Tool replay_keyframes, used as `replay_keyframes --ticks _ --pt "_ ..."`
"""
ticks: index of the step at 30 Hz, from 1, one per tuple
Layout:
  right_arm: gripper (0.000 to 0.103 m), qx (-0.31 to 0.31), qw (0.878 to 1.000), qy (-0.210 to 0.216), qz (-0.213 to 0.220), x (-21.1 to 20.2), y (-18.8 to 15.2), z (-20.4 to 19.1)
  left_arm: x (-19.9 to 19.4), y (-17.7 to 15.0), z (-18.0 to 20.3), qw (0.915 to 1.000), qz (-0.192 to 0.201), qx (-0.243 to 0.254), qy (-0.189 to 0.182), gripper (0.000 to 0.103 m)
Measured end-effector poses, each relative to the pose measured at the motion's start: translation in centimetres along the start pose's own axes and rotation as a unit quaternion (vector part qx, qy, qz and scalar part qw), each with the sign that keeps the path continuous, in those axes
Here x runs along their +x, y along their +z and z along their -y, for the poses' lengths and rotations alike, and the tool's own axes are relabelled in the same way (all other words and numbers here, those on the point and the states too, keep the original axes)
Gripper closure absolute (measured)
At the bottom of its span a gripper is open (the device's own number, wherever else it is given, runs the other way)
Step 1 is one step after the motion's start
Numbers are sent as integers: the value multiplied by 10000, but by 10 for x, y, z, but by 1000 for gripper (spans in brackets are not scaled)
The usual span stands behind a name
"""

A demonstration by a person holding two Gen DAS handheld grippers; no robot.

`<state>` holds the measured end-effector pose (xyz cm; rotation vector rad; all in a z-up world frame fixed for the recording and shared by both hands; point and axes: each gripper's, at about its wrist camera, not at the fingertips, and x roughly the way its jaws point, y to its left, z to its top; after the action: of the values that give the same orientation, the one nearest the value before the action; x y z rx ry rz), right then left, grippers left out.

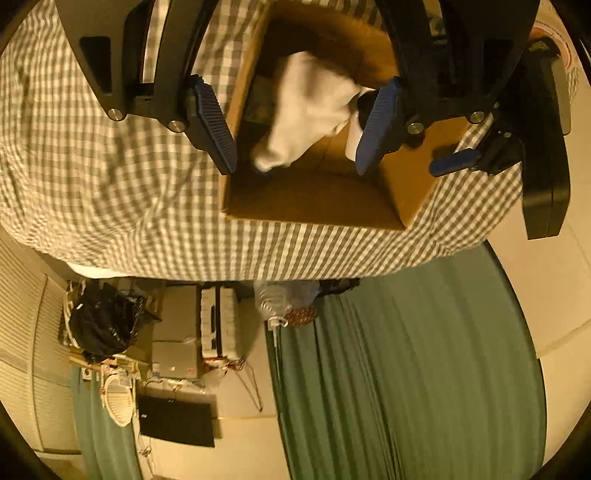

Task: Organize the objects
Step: 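Carry the case and glove over the box and release both inside, then return to the pile and grasp the white toothpaste tube with the left gripper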

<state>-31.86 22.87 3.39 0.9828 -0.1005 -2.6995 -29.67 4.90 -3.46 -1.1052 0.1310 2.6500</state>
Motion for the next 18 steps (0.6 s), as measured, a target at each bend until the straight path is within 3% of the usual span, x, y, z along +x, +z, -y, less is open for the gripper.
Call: replay_keyframes --ticks 10,18 --pt "36 -238 9988 -171 383 -100 4 -30 -111 -6 -3 9983 510 -218 199 9" --pt "32 -539 9970 -218 514 -165 -9 -66 -176 -44 4 9967 669 -332 318 9"
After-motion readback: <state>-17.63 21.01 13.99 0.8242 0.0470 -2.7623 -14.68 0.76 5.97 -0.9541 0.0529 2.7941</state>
